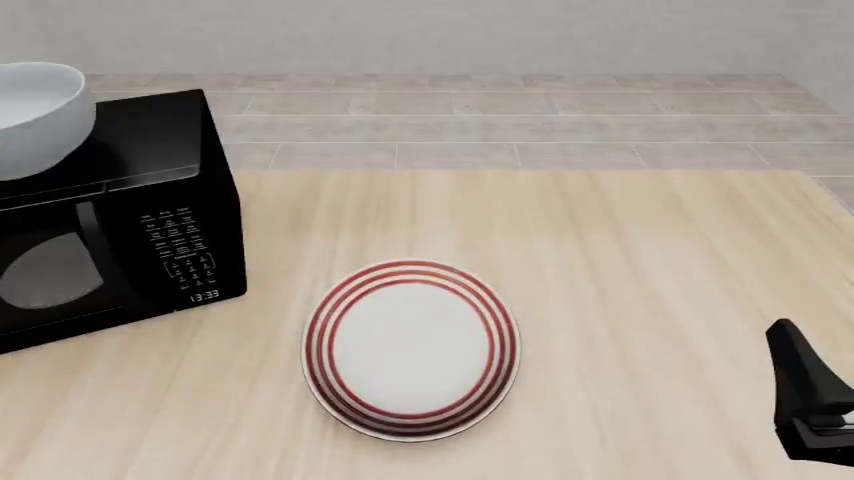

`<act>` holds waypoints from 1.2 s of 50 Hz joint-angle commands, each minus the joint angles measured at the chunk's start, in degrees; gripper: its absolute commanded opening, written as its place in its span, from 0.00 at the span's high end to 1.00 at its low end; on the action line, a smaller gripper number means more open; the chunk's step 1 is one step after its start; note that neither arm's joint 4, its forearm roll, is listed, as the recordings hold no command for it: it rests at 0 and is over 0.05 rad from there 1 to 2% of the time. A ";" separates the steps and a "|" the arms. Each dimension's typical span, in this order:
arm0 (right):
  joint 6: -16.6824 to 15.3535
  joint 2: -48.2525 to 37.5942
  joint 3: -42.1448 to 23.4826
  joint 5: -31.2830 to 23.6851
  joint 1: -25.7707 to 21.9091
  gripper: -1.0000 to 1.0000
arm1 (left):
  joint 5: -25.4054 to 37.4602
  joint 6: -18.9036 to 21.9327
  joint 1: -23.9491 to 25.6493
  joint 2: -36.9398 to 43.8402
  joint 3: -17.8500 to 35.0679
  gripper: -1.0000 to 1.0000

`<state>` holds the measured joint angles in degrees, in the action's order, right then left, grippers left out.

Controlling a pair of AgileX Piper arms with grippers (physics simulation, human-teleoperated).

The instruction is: Pick up the white bowl and put it on the plate.

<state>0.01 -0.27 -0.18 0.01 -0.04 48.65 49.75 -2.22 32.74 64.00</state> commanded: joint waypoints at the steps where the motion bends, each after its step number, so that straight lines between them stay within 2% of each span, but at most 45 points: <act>1: 0.01 0.00 0.01 0.01 0.02 0.00 | 1.79 2.22 0.43 1.72 -0.79 0.00; 5: 0.00 0.01 0.01 0.02 0.03 0.00 | 0.47 6.51 0.45 0.39 -3.84 0.00; 11: 0.00 0.00 0.01 0.01 0.02 0.00 | 1.19 6.51 0.01 2.80 -2.16 0.00; 14: -0.01 0.01 0.01 0.02 0.02 0.00 | -1.63 7.07 -1.54 4.59 -1.78 0.00; 22: 0.00 0.00 0.01 0.01 0.02 0.00 | -2.82 8.64 -1.86 5.17 -4.19 0.00; 27: 0.00 0.00 0.01 0.01 0.00 0.00 | -4.37 8.91 -2.91 7.40 -2.32 0.00; 31: 0.01 0.00 0.01 0.01 0.01 0.00 | -5.39 8.93 -3.10 8.11 -2.62 0.00; 36: -0.01 0.00 0.01 0.02 0.01 0.00 | -7.49 9.55 -3.49 8.20 -5.45 0.00; 47: 0.00 0.00 0.01 0.01 0.01 0.00 | -9.62 9.59 -4.05 9.90 -6.30 0.00; 51: 0.00 0.00 0.01 0.02 0.02 0.00 | -9.93 9.05 -4.54 11.33 -4.98 0.00; 60: 0.00 0.00 0.01 0.01 0.02 0.00 | -12.86 8.92 -5.14 12.96 -6.61 0.00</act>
<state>0.01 -0.27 -0.18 0.01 -0.04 38.11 58.75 -6.65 43.81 58.13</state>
